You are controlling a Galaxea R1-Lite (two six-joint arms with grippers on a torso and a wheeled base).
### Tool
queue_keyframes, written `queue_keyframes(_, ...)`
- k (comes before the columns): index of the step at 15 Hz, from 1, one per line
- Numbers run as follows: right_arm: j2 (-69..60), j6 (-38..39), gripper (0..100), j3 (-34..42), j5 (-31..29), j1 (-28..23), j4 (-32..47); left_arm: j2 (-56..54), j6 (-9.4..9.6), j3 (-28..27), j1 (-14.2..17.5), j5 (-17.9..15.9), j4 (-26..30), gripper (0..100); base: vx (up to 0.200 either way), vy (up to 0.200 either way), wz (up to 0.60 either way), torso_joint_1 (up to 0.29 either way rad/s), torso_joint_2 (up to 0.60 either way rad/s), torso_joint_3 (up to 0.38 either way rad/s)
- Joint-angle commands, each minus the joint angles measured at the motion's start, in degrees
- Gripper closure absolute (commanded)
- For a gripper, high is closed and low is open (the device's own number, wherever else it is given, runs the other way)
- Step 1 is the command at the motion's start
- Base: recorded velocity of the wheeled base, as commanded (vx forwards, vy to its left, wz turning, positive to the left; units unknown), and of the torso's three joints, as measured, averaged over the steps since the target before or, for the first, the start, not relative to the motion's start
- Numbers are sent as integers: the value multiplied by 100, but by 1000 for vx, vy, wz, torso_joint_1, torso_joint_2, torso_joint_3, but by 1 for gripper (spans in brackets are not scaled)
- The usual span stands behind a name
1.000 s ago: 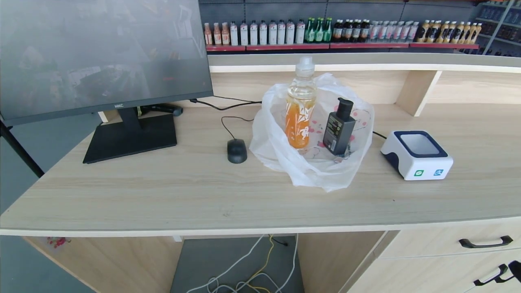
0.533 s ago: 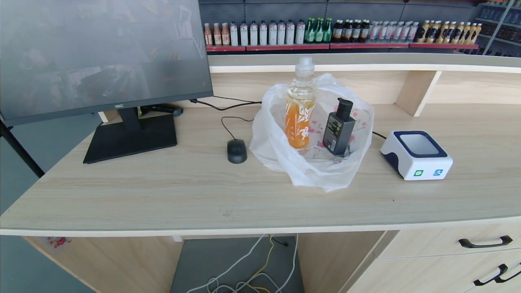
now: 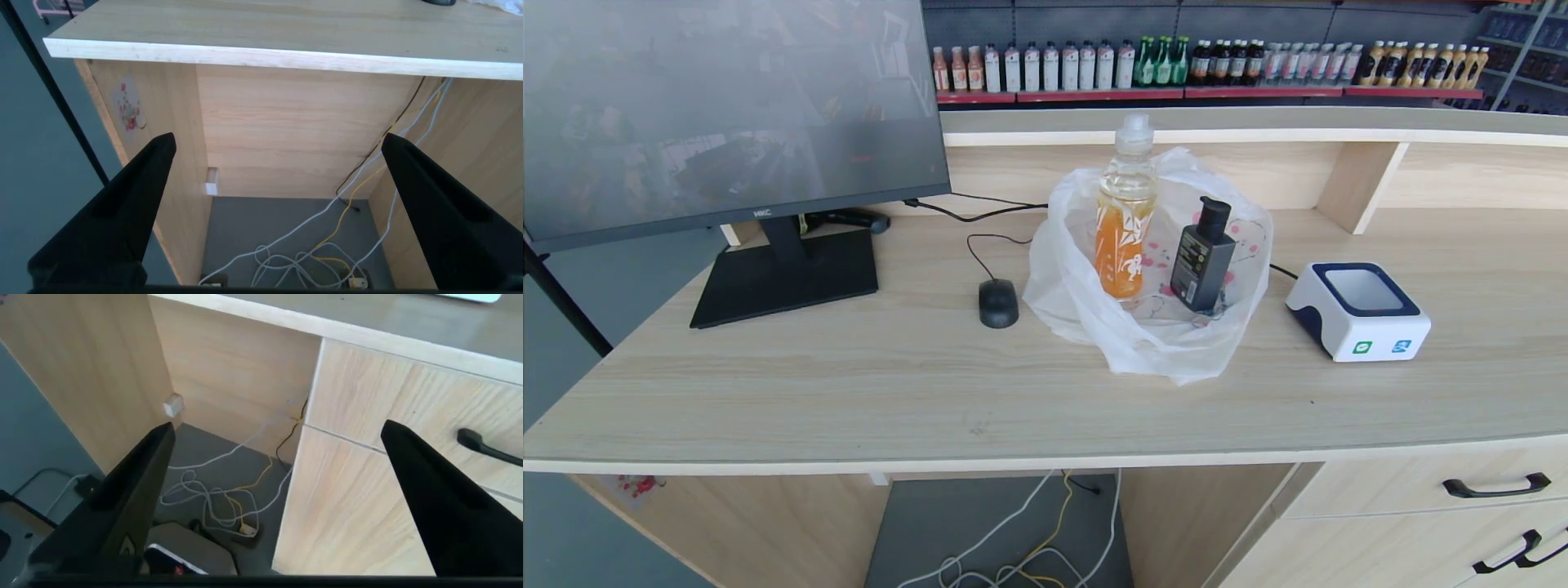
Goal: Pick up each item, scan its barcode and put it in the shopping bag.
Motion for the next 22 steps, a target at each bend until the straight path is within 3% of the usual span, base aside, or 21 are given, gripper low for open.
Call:
queue_keyframes(1,329,1,0,2,-9,-724,-2,0,-13,0,1,-6,-1,0,0,0,0,0,0,0)
queue_keyframes(3,707,27,0,2,0,-1718,-2,0,-4,0,1,-6,-1,0,0,0,0,0,0,0)
queue_keyframes(6,575,54,0,2,-9,-1849,-2,0,-4,0,1,2,-1,0,0,0,0,0,0,0)
queue_keyframes(10,250,54,0,2,-18,-2473,-2,0,-13,0,1,2,-1,0,0,0,0,0,0,0)
queue_keyframes(18,-347,19,0,2,0,-2298,-2,0,-22,0,1,2,-1,0,0,0,0,0,0,0)
queue_keyframes(22,-347,625,0,2,-158,-2298,25,0,-163,0,1,2,-10,0,-200,0,0,17,2,2)
